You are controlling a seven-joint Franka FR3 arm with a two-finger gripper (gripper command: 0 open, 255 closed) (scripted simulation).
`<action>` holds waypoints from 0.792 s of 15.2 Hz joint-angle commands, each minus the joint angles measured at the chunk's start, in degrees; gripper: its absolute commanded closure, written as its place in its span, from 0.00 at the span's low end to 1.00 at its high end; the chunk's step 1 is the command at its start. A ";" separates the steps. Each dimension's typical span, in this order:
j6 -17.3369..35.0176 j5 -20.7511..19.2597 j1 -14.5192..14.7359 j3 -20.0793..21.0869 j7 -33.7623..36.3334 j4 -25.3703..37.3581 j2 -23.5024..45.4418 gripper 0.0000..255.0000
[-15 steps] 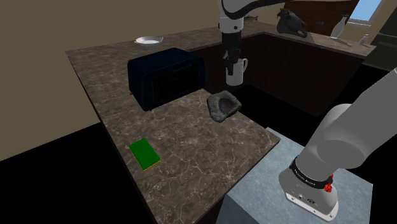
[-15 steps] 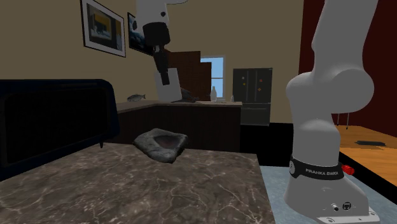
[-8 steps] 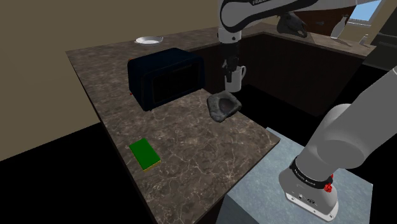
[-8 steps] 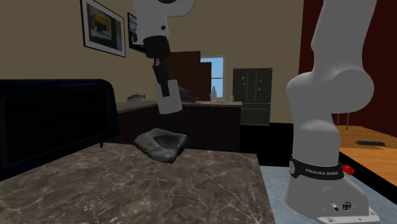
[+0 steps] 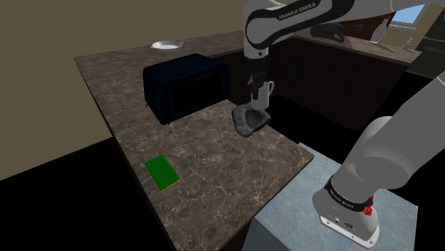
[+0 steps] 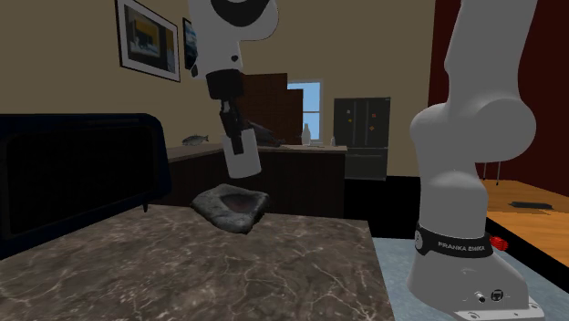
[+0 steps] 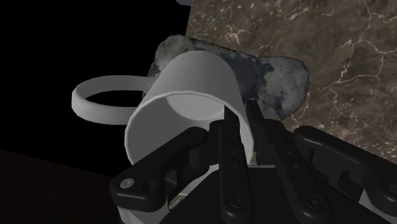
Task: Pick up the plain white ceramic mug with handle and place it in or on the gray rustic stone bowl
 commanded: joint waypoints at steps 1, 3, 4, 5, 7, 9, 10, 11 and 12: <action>0.23 0.01 0.02 0.02 0.04 -0.16 0.03 1.00; 0.23 0.01 0.02 0.02 0.04 -0.16 0.03 1.00; 0.23 0.01 0.02 0.02 0.04 -0.16 0.03 1.00; 0.23 0.01 0.02 0.02 0.04 -0.16 0.03 1.00; 0.23 0.01 0.02 0.02 0.04 -0.16 0.03 0.00; 0.22 0.01 0.02 0.02 0.04 -0.16 0.04 0.00; 0.22 0.01 0.02 0.02 0.04 -0.16 0.04 0.00; 0.22 0.01 0.02 0.02 0.04 -0.16 0.04 0.00; -1.71 0.08 0.07 0.10 0.02 1.64 -0.09 0.00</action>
